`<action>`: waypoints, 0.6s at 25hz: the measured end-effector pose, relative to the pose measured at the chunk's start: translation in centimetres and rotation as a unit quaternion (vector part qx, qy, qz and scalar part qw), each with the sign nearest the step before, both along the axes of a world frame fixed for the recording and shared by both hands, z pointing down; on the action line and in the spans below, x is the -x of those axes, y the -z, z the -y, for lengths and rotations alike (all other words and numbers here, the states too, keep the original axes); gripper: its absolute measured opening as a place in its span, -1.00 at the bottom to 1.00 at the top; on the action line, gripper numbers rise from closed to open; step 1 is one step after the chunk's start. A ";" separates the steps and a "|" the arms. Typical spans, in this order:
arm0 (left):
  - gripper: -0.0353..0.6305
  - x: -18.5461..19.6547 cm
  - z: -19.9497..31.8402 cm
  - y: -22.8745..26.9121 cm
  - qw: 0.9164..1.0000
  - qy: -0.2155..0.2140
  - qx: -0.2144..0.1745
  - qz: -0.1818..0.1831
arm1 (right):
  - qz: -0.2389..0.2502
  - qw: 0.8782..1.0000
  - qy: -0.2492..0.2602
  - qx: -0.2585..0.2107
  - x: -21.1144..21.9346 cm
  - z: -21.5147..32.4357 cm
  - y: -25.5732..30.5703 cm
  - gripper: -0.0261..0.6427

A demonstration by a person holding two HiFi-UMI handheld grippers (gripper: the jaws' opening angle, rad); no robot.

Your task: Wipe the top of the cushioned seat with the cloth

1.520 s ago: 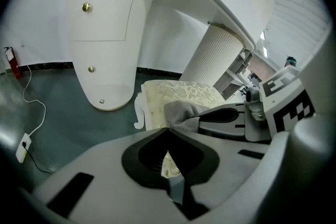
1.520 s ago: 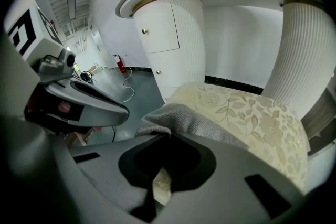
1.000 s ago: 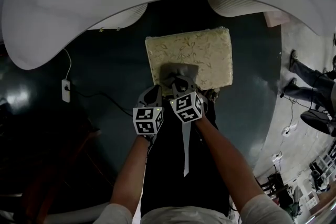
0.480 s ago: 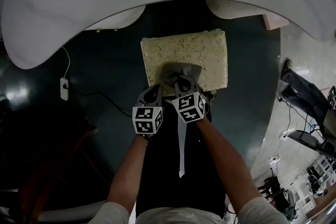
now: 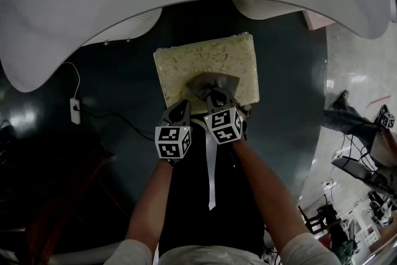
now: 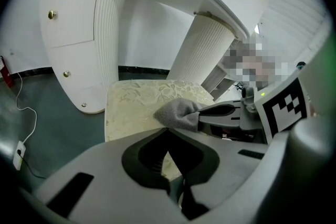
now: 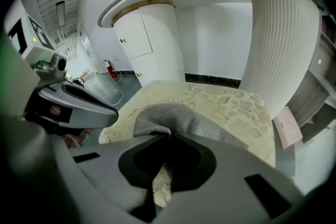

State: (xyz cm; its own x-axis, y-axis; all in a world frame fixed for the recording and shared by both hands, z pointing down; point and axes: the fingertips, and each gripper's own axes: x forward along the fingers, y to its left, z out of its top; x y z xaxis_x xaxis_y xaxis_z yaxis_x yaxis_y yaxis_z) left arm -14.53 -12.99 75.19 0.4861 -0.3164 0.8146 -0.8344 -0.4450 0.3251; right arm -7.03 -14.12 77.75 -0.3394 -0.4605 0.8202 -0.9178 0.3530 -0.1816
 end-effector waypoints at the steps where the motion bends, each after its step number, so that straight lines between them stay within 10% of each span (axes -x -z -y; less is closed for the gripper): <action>1: -0.86 -0.3 0.0 0.0 1.000 -0.001 0.001 -0.001 | 0.000 1.000 -0.003 0.000 -0.4 0.0 0.0 -0.88; 15: -0.86 -5.1 -0.4 0.3 1.000 -0.029 0.004 -0.003 | -0.004 0.999 -0.034 0.002 -5.6 -0.6 0.3 -0.88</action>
State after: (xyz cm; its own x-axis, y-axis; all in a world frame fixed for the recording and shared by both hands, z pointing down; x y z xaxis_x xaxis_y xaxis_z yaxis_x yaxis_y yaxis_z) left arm -9.46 -12.58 74.92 0.5084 -0.2808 0.8141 -0.8052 -0.4902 0.3338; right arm -1.44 -13.52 77.46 -0.3010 -0.4784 0.8250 -0.9409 0.2898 -0.1752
